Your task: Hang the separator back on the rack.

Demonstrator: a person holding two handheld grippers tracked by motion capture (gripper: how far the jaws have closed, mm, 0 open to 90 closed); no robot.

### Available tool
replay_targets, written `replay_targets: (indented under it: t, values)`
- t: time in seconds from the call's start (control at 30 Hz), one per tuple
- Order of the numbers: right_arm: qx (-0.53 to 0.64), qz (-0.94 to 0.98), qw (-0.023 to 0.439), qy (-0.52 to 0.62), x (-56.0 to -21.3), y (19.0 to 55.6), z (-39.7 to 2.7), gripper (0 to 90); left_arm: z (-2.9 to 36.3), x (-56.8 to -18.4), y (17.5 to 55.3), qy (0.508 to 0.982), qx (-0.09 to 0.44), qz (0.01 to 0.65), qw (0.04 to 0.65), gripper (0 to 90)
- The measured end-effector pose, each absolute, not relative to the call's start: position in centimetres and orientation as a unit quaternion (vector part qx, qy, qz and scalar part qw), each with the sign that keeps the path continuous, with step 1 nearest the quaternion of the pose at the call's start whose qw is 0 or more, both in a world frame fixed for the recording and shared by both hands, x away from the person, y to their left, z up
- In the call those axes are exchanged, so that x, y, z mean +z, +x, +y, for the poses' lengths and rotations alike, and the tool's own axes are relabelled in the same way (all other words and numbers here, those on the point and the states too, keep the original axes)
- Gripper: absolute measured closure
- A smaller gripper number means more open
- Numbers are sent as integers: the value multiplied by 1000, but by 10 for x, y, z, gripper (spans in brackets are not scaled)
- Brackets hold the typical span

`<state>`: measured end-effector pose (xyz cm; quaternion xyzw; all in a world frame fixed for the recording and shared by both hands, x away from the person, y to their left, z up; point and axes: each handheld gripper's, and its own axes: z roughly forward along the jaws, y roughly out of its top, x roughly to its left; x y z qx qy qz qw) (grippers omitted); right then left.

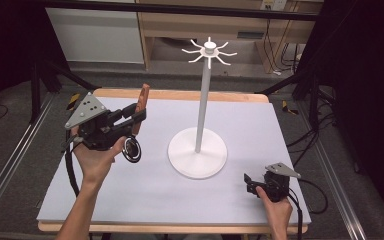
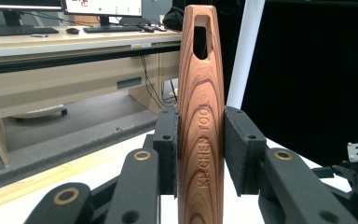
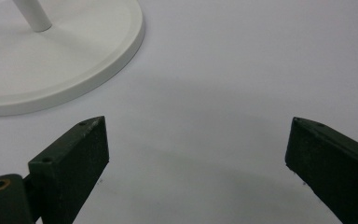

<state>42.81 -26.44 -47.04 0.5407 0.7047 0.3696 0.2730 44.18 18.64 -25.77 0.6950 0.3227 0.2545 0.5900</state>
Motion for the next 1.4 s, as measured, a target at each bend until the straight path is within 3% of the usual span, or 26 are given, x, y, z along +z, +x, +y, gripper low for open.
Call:
replay_targets:
  t: [1.4]
  values:
    - [374, 699, 272, 546, -470, 430, -266, 67, 150, -217, 450, 687, 251, 280, 621, 675]
